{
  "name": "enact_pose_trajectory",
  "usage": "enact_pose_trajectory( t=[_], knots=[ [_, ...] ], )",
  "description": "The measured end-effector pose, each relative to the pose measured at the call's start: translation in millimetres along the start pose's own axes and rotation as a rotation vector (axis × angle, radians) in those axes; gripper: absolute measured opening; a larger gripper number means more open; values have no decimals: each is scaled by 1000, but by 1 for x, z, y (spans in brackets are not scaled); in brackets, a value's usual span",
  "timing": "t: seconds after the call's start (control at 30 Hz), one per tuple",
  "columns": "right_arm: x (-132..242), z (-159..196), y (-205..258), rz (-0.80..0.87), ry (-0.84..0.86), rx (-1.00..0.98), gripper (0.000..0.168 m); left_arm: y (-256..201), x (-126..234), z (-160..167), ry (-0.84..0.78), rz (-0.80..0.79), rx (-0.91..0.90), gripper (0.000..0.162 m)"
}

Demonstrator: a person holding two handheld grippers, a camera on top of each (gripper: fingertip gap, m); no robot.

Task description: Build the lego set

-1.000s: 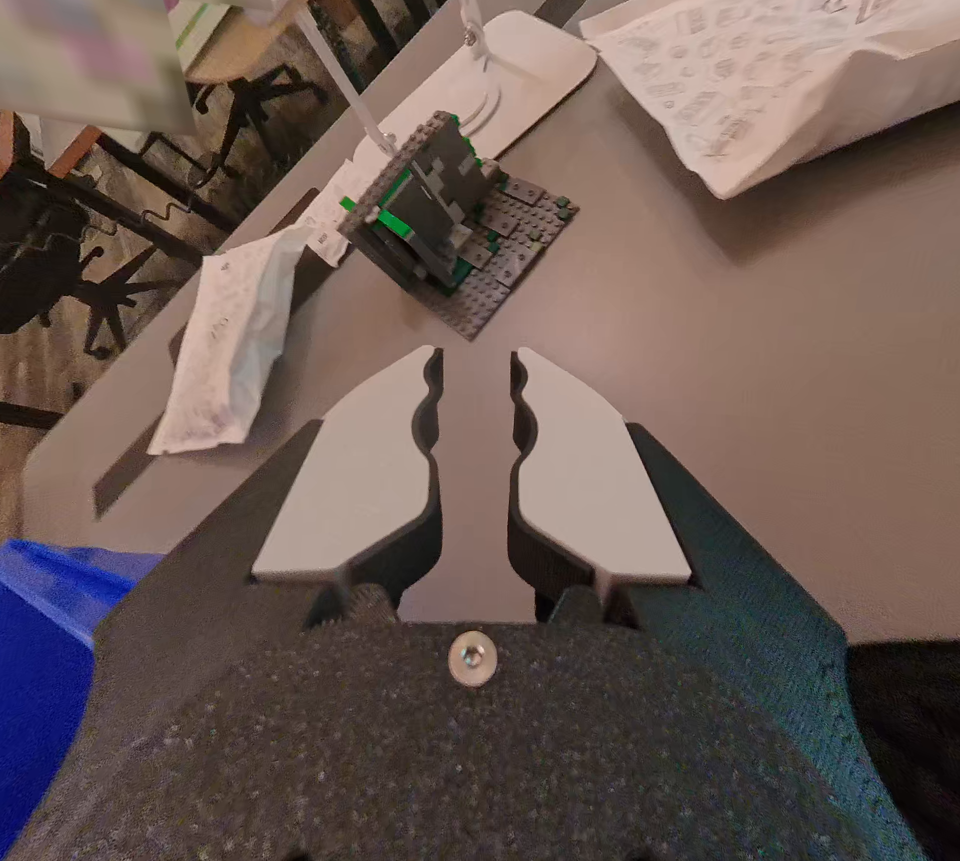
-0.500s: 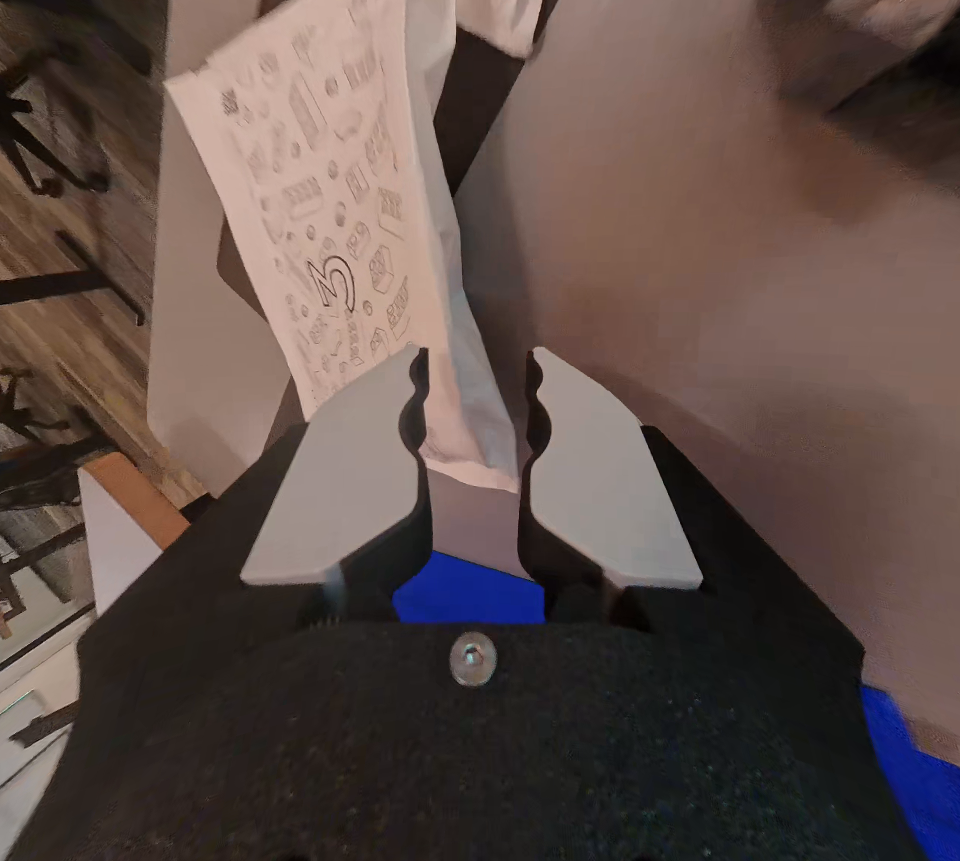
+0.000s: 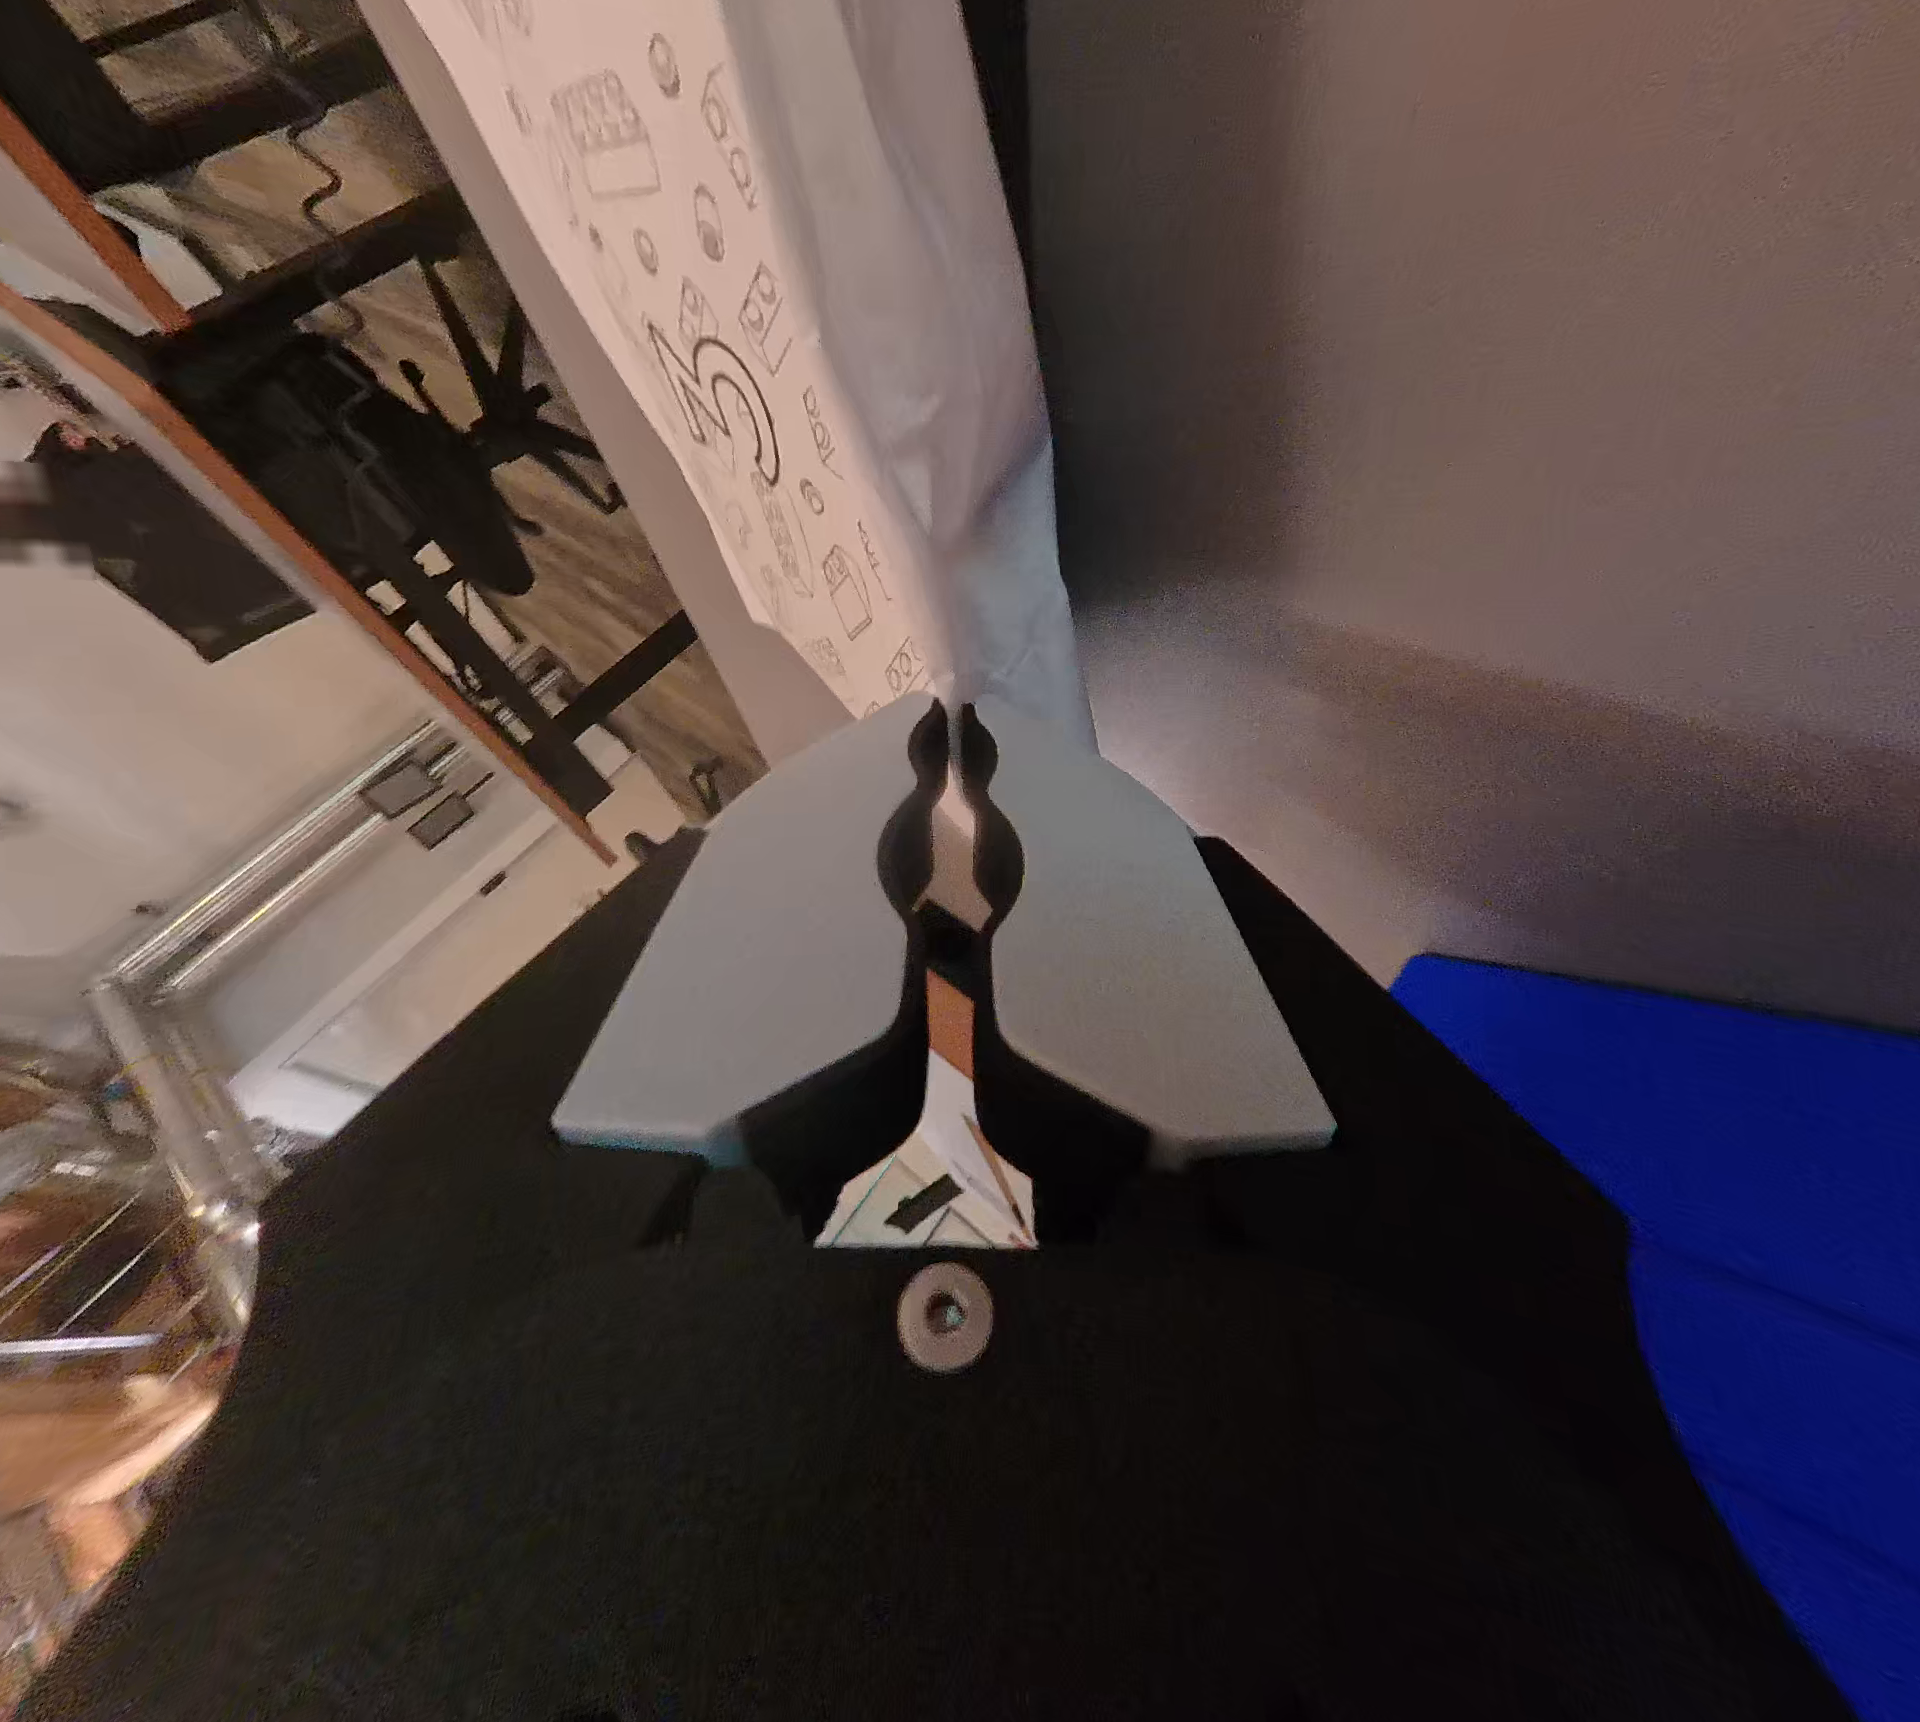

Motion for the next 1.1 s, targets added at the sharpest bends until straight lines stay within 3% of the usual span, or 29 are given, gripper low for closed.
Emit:
enact_pose_trajectory(
  t=[0.2, 0.37, 0.73, 0.87, 1.1],
  knots=[
    [-3, 2, -2, -2, 11, -16, 1, 5, -21, 34, 86, -14, 151, 12],
    [-3, 1, 0, -8, 10, -12, 1, 7, 3, 40, 20, -23, 225, 17],
    [-1, -3, 8, -31, -9, 13, 1, 13, 146, 16, -334, -118, 699, 18],
    [0, -4, 11, -37, -14, 22, 1, -16, 202, -2, -482, -33, 866, 18],
    [-3, -3, 15, -48, -2, 32, 1, -86, 284, -23, -612, 46, 960, 25]
  ],
)
Point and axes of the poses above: each gripper's, where its closed fingertips meet, x back along the fingers, z out of its underside, y = z × x across the jaws, the point moved 3 cm from there along x, back along the fingers, and after that the axes turned 11 degrees about -x, right-handed, at the moved point
